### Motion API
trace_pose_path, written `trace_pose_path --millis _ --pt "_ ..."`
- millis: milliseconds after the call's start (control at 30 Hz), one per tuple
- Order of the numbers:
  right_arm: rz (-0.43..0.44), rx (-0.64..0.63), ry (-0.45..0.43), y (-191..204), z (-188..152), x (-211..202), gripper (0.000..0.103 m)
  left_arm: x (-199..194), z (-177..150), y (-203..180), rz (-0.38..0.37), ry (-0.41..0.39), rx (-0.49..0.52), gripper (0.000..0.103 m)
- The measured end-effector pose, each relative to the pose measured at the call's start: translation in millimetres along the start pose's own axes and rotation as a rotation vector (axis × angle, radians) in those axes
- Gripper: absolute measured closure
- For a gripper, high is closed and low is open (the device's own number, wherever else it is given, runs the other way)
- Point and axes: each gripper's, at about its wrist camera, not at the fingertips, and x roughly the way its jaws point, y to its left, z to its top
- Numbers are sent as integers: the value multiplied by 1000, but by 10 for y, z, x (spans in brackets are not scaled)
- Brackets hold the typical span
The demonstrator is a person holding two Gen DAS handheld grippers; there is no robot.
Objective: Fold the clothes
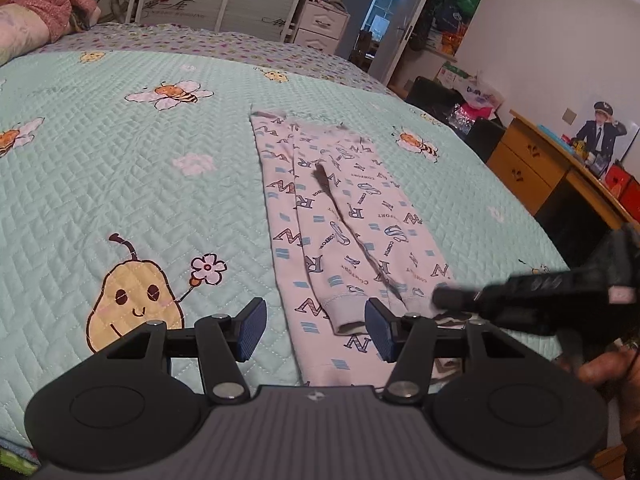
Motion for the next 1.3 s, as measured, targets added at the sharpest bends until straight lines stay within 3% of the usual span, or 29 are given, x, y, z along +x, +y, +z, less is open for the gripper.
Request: trace_pose_path --millis 67,133,200,300,367,567,733,867,1000,1200,1300 --pt "10 -2 -40 13 58 -48 94 31 -3 28 -5 14 -18 46" --pt "-51 26 -10 -113 53 52 92 62 -5 54 -10 29 -37 46" --pt "-124 33 74 -241 -30 197 103 80 -8 74 -14 41 -46 46" --pt "-118 62 74 -210 -42 145 101 95 -4 94 -20 48 -31 45" --pt "-125 6 68 -66 35 126 95 132 5 109 -26 54 -21 45" --pt "-53 -63 -22 287 671 331 95 296 45 145 -61 83 -14 45" --pt "-51 -82 -43 415 1278 909 95 340 115 264 -65 76 -35 45" --pt "-67 -10 -50 248 1551 1371 94 365 172 395 -45 70 -76 45" --pt "-162 29 60 13 1529 1854 94 363 200 496 -26 71 -97 45" --pt "-27 67 -43 72 1440 1520 88 368 196 566 -30 65 -123 45" --pt "-121 46 -7 35 1417 1588 81 380 170 543 -45 73 -125 45"
